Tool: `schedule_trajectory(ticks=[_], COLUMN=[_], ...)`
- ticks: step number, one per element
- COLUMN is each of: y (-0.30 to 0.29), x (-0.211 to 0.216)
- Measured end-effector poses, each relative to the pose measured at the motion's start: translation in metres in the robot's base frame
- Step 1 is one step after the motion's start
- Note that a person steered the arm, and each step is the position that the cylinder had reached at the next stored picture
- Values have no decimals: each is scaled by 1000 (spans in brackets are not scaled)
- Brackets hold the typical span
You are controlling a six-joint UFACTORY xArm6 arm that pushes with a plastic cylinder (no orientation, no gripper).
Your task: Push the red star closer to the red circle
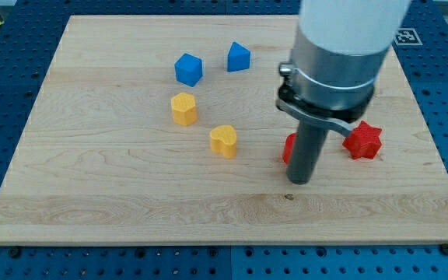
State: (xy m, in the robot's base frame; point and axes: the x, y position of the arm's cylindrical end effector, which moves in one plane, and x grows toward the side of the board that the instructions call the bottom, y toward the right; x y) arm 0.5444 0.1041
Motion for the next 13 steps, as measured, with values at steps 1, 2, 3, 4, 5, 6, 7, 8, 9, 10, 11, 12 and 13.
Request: schedule_trajectory(ticks=[1, 2, 3, 4, 5, 6, 7, 8, 9, 10, 11, 12, 13], y=[40, 94, 148, 163, 163, 161, 145, 135, 135, 133, 133, 129, 117], x=[0, 0, 6, -1, -27, -35, -43, -60, -64, -75, -77, -73, -64])
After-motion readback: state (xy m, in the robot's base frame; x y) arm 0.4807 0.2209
